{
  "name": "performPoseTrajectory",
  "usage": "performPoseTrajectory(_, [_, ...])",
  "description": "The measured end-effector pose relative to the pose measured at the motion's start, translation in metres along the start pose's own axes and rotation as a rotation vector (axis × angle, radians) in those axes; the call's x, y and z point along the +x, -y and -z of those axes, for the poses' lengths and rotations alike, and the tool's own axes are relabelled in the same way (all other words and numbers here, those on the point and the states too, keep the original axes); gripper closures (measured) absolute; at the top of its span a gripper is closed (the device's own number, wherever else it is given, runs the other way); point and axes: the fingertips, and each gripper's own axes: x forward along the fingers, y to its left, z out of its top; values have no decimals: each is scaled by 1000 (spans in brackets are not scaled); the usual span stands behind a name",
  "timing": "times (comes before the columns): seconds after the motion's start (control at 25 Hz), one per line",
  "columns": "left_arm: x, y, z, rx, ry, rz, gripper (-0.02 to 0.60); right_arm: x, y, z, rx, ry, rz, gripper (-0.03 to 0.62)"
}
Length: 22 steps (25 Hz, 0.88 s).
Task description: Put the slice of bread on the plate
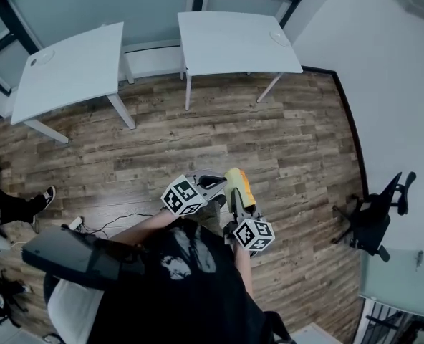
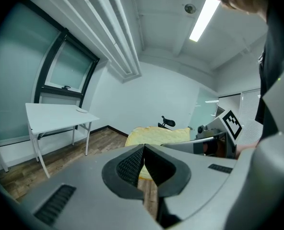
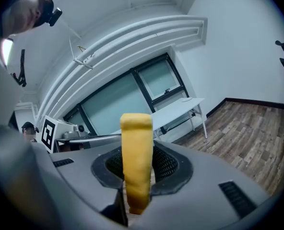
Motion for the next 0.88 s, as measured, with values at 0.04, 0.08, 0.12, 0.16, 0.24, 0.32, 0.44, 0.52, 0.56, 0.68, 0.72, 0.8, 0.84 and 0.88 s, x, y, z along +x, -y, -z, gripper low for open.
performPoseTrajectory(0.04, [12, -4, -3, -5, -1, 1, 577, 4, 11, -6, 1, -1, 1, 505])
performPoseTrajectory(0.08, [24, -8, -8, -8, -2, 0, 577, 7, 22, -13, 3, -1, 1, 505])
performPoseTrajectory(0.12, [38, -12, -14, -6, -1, 1, 577, 10, 33, -22, 3, 3, 1, 505])
performPoseTrajectory(0.16, [52, -15, -22, 2, 3, 5, 577, 13, 45, -33, 0, 9, 1, 506])
performPoseTrajectory(0.24, [80, -22, -41, 31, 13, 12, 577, 20, 69, -58, -9, 27, -2, 505])
performPoseTrajectory(0.32, [108, -31, -61, 50, 24, 6, 577, 26, 93, -83, -14, 40, -3, 505])
performPoseTrajectory(0.44, [149, -39, -87, 60, 38, -16, 577, 34, 126, -112, -14, 37, -18, 505])
performPoseTrajectory(0.52, [169, -44, -94, 66, 31, -29, 577, 42, 142, -123, -23, 26, -37, 505])
performPoseTrajectory(0.56, [176, -47, -95, 71, 20, -33, 577, 47, 149, -128, -25, 19, -45, 505])
performPoseTrajectory(0.68, [192, -63, -95, 70, -17, -45, 577, 65, 165, -138, -7, 13, -56, 505])
performPoseTrajectory(0.72, [197, -71, -96, 60, -23, -51, 577, 71, 169, -141, 5, 15, -60, 505])
performPoseTrajectory(0.8, [208, -88, -101, 35, -27, -62, 577, 84, 178, -148, 26, 17, -64, 505])
performPoseTrajectory(0.84, [215, -98, -106, 32, -26, -64, 577, 91, 183, -152, 30, 15, -63, 505])
performPoseTrajectory(0.88, [221, -108, -112, 39, -23, -66, 577, 100, 188, -156, 32, 13, -60, 505])
